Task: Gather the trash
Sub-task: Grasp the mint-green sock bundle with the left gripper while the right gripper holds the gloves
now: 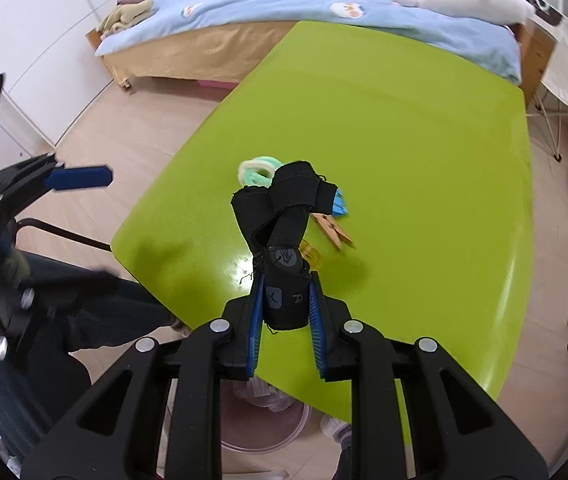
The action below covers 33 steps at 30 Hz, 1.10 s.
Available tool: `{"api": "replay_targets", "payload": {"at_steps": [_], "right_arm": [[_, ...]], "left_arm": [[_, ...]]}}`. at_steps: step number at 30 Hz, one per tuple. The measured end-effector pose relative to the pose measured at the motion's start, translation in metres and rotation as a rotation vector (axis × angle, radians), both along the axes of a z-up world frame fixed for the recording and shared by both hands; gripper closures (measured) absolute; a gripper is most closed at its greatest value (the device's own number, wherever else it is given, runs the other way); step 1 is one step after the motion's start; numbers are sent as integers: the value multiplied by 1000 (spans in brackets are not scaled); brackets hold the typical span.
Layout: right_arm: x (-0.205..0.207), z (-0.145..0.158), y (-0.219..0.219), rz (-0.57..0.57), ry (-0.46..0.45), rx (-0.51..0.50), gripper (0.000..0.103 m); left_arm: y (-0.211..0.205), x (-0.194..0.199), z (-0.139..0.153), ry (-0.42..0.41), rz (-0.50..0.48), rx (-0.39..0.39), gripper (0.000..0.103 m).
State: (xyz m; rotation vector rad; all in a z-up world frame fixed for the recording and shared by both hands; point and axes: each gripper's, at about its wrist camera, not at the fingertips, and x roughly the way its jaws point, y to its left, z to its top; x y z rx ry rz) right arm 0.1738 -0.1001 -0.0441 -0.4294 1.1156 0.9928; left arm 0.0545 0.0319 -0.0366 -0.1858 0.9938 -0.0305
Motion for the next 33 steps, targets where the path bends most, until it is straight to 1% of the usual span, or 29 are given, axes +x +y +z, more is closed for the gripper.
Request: {"api": "replay_targets", "payload": {"at_steps": [4, 6, 12, 14, 18, 22, 23, 24, 25, 27, 28, 29, 30, 31, 32, 33], "right_arm": [[3, -1, -15, -19, 10, 6, 82], [4, -3, -20, -28, 11, 3, 82], [6, -10, -33, -44, 25, -6, 82], [7, -11, -36, -49, 27, -7, 82], [8, -13, -42, -55, 20, -16, 82], [8, -16, -46, -63, 26, -19, 82], [9, -17, -47, -65, 29, -20, 82], [9, -18, -48, -65, 30, -20, 82], [9, -19, -48, -66, 32, -21, 82], [10, -21, -49, -67, 37, -21, 82], [11, -22, -49, -67, 39, -21, 82], [12, -23, -48, -67, 40, -21, 82], [13, -24, -48, -67, 41, -21, 82], [13, -24, -47, -68, 41, -20, 82], [13, -24, -46, -67, 41, -19, 82], [13, -24, -45, -67, 41, -18, 82]], "left_arm": [[4, 21, -5, 31, -17, 4, 7], [6, 33, -12, 50, -32, -3, 7], [10, 70, -31, 114, -79, 28, 7], [14, 82, -39, 135, -96, 23, 7], [15, 94, -56, 169, -112, 53, 8], [16, 100, -64, 165, -114, 67, 8], [17, 100, -65, 164, -114, 67, 10], [16, 101, -66, 163, -118, 71, 18], [16, 102, -67, 164, -119, 78, 21], [15, 103, -67, 161, -118, 85, 31], [15, 103, -67, 164, -118, 87, 35], [14, 103, -68, 169, -118, 91, 43], [14, 102, -69, 175, -120, 89, 56], [14, 103, -70, 181, -121, 88, 62], [14, 101, -71, 185, -121, 88, 71], [15, 101, -71, 185, -121, 89, 75]]}}
